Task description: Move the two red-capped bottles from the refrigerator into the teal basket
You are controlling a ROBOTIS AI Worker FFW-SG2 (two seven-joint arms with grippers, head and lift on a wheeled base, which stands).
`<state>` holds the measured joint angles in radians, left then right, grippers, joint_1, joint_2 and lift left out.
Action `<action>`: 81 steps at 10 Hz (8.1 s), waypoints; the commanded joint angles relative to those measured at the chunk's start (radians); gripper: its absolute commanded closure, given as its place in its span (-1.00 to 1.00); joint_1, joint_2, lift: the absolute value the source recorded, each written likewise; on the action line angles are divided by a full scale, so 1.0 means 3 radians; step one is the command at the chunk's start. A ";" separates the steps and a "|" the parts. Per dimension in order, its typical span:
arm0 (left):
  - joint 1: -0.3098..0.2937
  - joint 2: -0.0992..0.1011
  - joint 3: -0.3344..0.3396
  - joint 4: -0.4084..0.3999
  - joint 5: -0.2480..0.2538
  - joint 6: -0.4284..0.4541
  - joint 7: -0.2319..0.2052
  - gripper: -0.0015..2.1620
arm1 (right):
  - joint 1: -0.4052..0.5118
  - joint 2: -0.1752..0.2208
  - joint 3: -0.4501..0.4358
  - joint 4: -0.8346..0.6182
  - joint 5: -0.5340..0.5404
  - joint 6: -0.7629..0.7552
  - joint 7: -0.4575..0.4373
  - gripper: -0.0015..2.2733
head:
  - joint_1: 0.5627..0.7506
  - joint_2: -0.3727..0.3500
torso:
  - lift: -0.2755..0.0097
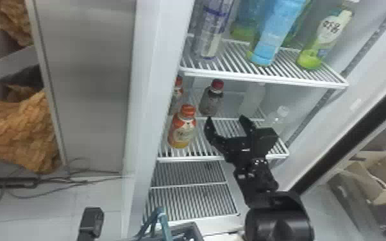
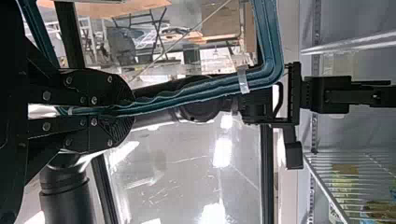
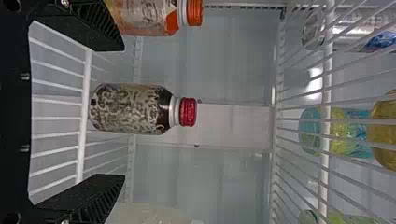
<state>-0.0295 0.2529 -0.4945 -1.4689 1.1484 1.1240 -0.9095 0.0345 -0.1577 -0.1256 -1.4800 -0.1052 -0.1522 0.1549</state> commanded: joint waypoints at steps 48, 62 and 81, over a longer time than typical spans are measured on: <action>-0.0049 0.0016 -0.0067 0.0033 0.0060 -0.0033 0.0015 0.00 | 0.1431 -0.0088 -0.0352 -0.2319 -0.0753 0.1604 0.0256 -0.43 | 0.41 -0.94 | -0.67; -0.0033 0.0016 0.0007 0.0033 0.0021 -0.0033 0.0015 0.00 | 0.2069 0.0040 -0.0585 -0.3129 -0.0420 0.3068 0.1002 -0.43 | 0.41 -0.94 | -0.67; -0.0057 0.0026 0.0000 0.0082 0.0001 -0.0041 0.0015 0.00 | 0.1889 -0.0047 -0.0093 -0.2875 -0.0726 0.3690 0.0941 -0.79 | 0.41 -0.94 | -0.67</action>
<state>-0.0478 0.2610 -0.4946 -1.4441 1.1480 1.1129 -0.9049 0.6014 -0.1732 -0.1538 -2.3446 -0.3313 0.9801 0.4356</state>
